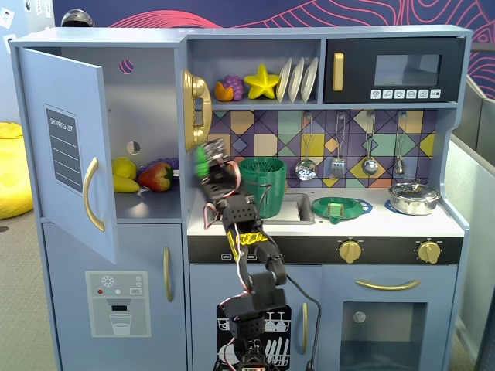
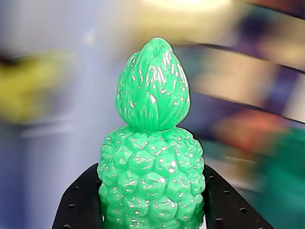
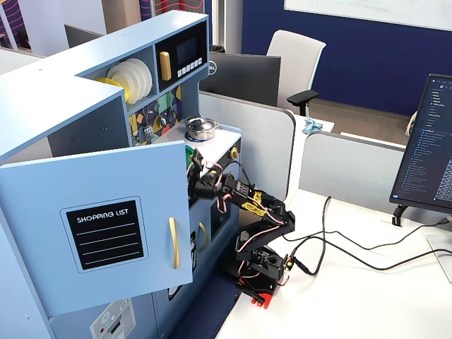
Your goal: Pick up the green pineapple from the left cabinet and place it in the green recipient
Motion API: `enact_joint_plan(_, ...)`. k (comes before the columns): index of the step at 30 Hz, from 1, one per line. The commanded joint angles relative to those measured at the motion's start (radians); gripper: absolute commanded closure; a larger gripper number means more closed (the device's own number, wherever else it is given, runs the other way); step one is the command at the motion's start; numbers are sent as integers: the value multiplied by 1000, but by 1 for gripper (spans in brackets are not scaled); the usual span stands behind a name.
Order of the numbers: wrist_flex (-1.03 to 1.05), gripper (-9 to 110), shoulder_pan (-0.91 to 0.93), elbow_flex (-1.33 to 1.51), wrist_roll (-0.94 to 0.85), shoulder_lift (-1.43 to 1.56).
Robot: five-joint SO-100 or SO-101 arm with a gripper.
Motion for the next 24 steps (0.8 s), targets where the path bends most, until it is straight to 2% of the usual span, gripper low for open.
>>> enact_joint_plan(1,-28,101,120,-164,26,-74)
enact_joint_plan(12,-101,101,318,-680,46,-548)
enact_joint_plan(19,-67,100,380,-778,63,-676)
enact_joint_plan(21,-55,87,379,-776,92,-676)
enact_joint_plan(24,-55,75,382,-776,146,-675)
